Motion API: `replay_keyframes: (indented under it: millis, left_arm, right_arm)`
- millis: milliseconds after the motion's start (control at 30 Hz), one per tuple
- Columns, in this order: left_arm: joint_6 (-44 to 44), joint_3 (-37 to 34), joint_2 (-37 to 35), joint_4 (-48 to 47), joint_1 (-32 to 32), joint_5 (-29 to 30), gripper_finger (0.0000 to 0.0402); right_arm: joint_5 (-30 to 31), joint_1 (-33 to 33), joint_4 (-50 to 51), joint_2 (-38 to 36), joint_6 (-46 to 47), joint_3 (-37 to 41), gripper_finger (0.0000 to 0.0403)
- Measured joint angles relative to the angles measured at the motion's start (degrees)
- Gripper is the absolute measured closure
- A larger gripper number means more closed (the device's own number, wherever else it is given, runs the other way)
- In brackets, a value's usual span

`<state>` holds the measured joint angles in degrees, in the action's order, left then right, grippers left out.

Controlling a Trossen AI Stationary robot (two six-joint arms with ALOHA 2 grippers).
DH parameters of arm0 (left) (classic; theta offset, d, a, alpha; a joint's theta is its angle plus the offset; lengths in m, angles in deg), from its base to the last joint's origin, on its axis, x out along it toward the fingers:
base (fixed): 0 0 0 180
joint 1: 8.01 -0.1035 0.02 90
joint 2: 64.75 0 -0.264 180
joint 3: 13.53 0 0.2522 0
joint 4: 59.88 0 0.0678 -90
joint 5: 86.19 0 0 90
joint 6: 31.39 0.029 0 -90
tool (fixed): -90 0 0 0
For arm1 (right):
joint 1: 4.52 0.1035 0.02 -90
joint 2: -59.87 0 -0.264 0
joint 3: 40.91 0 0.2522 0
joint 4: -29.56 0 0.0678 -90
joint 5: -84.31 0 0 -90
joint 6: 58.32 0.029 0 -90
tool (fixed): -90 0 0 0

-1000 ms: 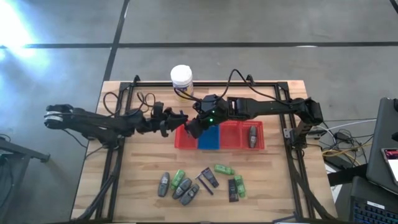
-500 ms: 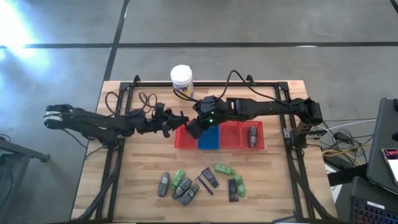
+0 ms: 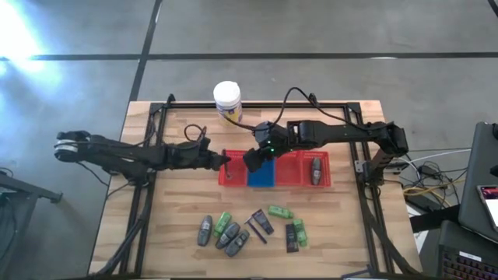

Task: Pick & Place Travel size toiletries
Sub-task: Put the blue razor into the left red bin

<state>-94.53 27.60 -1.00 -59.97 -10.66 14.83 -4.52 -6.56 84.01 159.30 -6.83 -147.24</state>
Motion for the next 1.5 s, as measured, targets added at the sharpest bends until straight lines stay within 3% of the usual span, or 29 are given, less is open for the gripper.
replay_keyframes:
  millis: [367,733,1200,1500]
  left_arm:
    - [0.1,4.0,2.5,-8.2,-4.0,-0.1,0.0367]
    - [4.5,15.9,14.4,-17.8,-4.1,-1.1,0.0363]
    - [1.9,15.7,20.5,-18.2,-4.0,-8.8,0.0361]
    - [1.5,16.1,21.7,-18.2,-4.2,-8.0,0.0323]
  right_arm:
    - [2.1,-0.1,0.8,-0.2,0.0,0.0,0.0141]
    - [3.8,-0.1,4.9,-0.7,-0.4,0.0,0.0111]
    - [7.1,-0.1,10.6,-0.9,-2.3,0.0,0.0078]
    - [8.1,-0.1,10.6,-0.9,-3.9,0.0,0.0060]
